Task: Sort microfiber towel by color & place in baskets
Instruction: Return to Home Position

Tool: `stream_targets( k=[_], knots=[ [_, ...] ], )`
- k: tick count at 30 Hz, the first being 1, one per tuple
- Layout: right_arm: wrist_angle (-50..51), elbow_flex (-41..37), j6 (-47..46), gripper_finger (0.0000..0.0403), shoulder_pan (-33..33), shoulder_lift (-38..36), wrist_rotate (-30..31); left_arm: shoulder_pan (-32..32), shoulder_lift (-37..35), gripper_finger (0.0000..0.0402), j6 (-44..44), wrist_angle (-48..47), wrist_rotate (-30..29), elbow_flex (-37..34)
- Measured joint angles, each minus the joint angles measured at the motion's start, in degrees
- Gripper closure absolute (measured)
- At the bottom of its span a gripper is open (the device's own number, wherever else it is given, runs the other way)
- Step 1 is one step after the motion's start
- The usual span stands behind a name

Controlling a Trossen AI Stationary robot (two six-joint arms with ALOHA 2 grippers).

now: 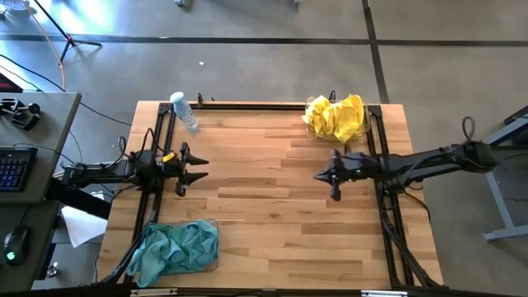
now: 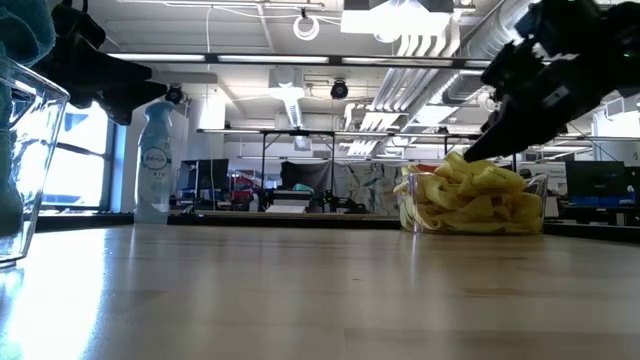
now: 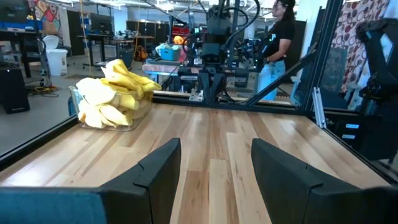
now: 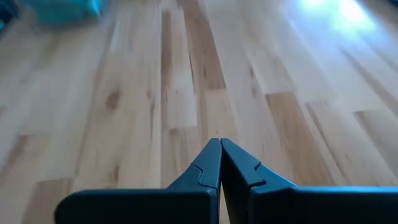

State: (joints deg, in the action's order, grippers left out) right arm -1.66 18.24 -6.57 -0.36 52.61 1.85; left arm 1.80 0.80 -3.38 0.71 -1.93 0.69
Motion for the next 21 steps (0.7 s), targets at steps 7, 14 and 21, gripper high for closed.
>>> stream_targets(
  k=[7,14,21],
  knots=[
    [-5.7,-8.8,-0.5,0.0403,0.0,-19.7,0.0,0.0,0.0,0.0216,0.0,0.0,0.0,0.0],
    [-9.0,-15.0,-0.5,0.0403,0.0,-36.8,0.0,0.0,0.0,0.0216,0.0,0.0,0.0,0.0],
    [-8.8,-17.7,-0.4,0.0403,0.0,-49.8,-0.9,0.0,0.0,0.0216,0.0,0.0,0.0,0.0]
  ],
)
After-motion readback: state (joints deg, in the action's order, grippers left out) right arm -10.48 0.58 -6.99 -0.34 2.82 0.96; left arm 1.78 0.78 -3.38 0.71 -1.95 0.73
